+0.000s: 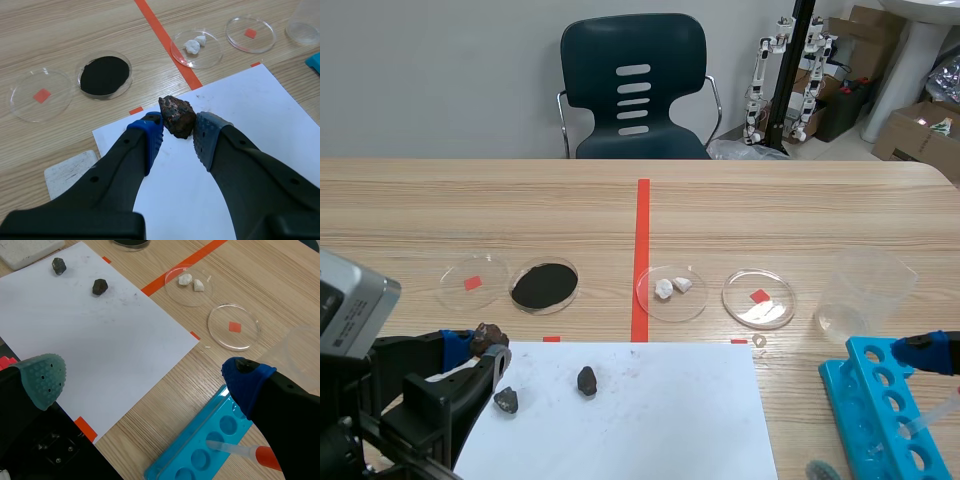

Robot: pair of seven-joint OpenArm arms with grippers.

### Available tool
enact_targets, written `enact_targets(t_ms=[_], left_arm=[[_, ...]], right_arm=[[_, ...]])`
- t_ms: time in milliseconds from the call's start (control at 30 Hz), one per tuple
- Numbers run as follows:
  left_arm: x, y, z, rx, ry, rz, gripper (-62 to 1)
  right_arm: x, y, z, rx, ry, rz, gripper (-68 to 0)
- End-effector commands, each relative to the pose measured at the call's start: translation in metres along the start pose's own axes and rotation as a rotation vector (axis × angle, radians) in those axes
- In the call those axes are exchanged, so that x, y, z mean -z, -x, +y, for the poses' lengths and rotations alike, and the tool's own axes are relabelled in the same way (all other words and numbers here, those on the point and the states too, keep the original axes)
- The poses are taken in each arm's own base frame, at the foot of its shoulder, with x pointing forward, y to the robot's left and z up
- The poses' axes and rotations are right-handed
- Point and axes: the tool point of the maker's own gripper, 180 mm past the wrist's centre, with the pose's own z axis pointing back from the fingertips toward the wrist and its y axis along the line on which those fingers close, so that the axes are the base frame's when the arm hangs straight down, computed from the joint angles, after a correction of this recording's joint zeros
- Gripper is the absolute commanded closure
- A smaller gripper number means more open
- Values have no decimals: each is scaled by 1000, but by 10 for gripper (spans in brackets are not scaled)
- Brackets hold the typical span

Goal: Rub the mineral on the streak plate below the first streak

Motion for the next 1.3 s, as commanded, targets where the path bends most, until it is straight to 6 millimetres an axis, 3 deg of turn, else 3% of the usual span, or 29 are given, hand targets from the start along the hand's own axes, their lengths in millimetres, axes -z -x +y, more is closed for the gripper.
enact_targets(t_ms=[0,400,867,1100,1267], left_arm=[[0,-12,-3,-7,6,-39,-113],[0,-9,-3,-8,6,-26,-113],[11,36,5,-106,7,317,-113],[3,65,41,-255,-213,565,-113],[1,69,47,-287,-248,656,-113]], right_arm=[[1,-9,2,5,-5,-36,-679],[1,-9,2,5,-5,-36,-679],[1,-9,2,5,-5,-36,-679],[1,-9,2,5,-5,-36,-679],[1,-9,2,5,-5,-36,-679]])
